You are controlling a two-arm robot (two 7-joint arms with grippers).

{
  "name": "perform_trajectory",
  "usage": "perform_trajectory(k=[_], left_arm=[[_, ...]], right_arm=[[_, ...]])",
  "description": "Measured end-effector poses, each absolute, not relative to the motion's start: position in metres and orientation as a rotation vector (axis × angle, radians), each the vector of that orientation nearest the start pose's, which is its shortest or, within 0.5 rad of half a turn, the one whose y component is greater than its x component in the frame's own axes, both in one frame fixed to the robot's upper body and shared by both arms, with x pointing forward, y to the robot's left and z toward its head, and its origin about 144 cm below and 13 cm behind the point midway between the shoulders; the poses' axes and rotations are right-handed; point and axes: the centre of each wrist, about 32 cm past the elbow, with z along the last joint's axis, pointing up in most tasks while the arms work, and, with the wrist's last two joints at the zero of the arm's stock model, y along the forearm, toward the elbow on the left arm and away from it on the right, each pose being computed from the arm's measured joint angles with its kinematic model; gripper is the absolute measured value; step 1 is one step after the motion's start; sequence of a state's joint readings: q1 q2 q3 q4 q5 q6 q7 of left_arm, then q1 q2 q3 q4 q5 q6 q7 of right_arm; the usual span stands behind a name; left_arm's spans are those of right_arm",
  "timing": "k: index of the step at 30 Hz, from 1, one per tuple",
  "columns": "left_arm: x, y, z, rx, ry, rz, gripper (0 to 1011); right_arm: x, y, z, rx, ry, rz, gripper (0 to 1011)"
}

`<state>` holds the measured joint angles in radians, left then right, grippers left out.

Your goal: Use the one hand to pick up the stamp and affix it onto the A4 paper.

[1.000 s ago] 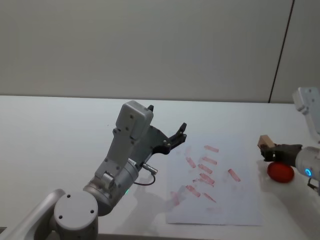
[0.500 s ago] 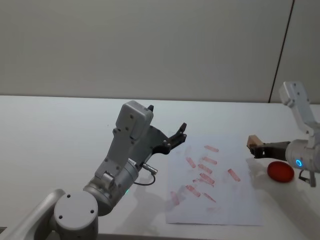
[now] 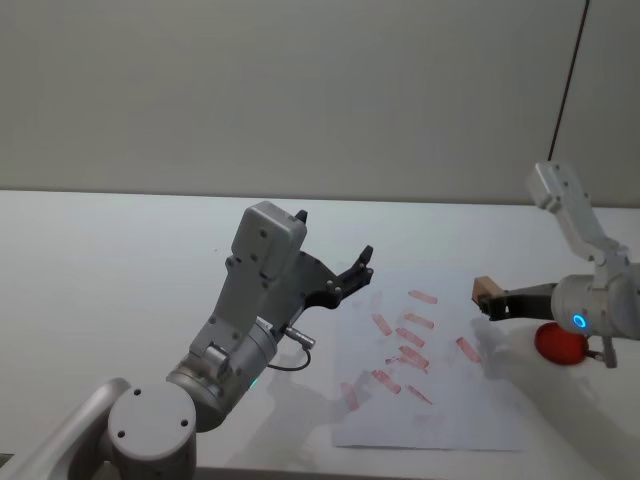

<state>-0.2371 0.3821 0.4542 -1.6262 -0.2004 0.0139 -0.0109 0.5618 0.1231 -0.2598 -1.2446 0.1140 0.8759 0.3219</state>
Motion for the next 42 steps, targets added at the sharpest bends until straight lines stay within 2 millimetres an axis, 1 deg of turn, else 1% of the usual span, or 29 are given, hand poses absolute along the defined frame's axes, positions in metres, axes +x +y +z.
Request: perform_trajectory(k=[9, 26, 42], left_arm=[[0.492, 0.198, 1.204, 0.061, -0.268, 1.124, 1002], [0.492, 0.198, 1.204, 0.061, -0.268, 1.124, 1002], [0.492, 0.198, 1.204, 0.061, -0.268, 1.124, 1002]], right_arm=[[0.602, -0.193, 1.246, -0.59, 0.457, -1.048, 217], [0.61, -0.189, 1.243, -0.635, 0.469, -1.037, 217], [0.614, -0.184, 1.236, -0.663, 0.455, -1.03, 217]])
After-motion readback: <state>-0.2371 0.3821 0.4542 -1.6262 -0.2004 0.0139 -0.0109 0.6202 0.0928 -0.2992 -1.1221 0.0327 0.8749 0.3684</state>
